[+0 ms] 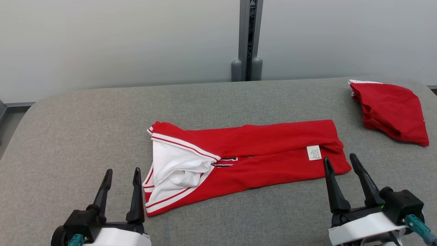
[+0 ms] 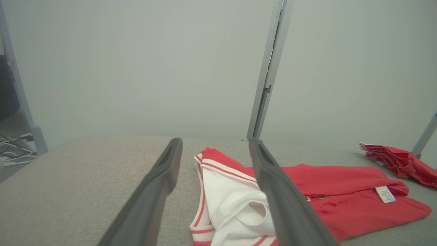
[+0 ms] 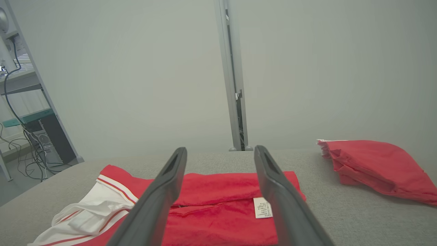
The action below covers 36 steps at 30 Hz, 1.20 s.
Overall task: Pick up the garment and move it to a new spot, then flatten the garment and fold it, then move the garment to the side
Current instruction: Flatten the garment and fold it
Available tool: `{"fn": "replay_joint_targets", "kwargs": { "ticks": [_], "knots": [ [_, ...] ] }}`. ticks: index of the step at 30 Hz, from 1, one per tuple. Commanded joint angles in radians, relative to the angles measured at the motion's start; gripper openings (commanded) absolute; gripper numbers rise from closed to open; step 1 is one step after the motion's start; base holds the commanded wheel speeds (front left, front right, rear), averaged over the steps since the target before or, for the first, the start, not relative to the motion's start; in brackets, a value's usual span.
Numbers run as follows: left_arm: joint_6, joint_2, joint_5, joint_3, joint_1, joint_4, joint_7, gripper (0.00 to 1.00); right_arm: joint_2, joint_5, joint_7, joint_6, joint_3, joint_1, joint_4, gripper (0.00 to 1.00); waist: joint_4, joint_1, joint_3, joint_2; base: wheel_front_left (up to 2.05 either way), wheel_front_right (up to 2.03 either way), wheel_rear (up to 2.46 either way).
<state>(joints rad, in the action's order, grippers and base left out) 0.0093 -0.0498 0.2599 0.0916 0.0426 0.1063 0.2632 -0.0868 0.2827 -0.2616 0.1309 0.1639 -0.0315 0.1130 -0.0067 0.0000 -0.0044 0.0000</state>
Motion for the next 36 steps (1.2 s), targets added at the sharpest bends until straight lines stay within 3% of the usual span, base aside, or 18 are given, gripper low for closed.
{"fn": "replay_joint_targets", "kwargs": {
  "ticks": [1, 9, 20, 28, 36],
  "knots": [
    [0.000, -0.003, 0.003, 0.000, 0.004, 0.002, 0.001, 1.00, 0.001, 0.008, -0.005, 0.000, -0.005, 0.002, 0.006, 1.00, 0.003, 0.0000, 0.001, 0.0000, 0.00, 0.00, 0.00],
    [0.001, -0.003, 0.005, 0.012, 0.004, 0.007, 0.001, 1.00, 0.003, 0.053, -0.005, 0.000, 0.001, -0.056, 0.132, 1.00, 0.024, 0.0000, 0.006, 0.0000, 0.00, 0.00, 0.00],
    [-0.011, -0.003, -0.014, 0.040, -0.023, 0.017, 0.001, 1.00, -0.060, 0.241, -0.005, 0.000, -0.057, -0.300, 0.512, 1.00, 0.077, 0.0000, 0.059, 0.0000, 0.00, 0.00, 0.00],
    [0.005, -0.003, -0.019, 0.042, -0.059, 0.027, 0.001, 1.00, -0.113, 0.308, 0.031, 0.000, -0.101, -0.465, 0.766, 1.00, 0.105, 0.0000, 0.125, 0.0000, 0.00, 0.00, 0.00],
    [0.017, -0.003, -0.022, 0.039, -0.102, 0.055, 0.001, 1.00, -0.115, 0.338, 0.063, 0.000, -0.082, -0.589, 0.948, 1.00, 0.105, 0.0000, 0.186, 0.0000, 0.00, 0.00, 0.00]
  ]
}}
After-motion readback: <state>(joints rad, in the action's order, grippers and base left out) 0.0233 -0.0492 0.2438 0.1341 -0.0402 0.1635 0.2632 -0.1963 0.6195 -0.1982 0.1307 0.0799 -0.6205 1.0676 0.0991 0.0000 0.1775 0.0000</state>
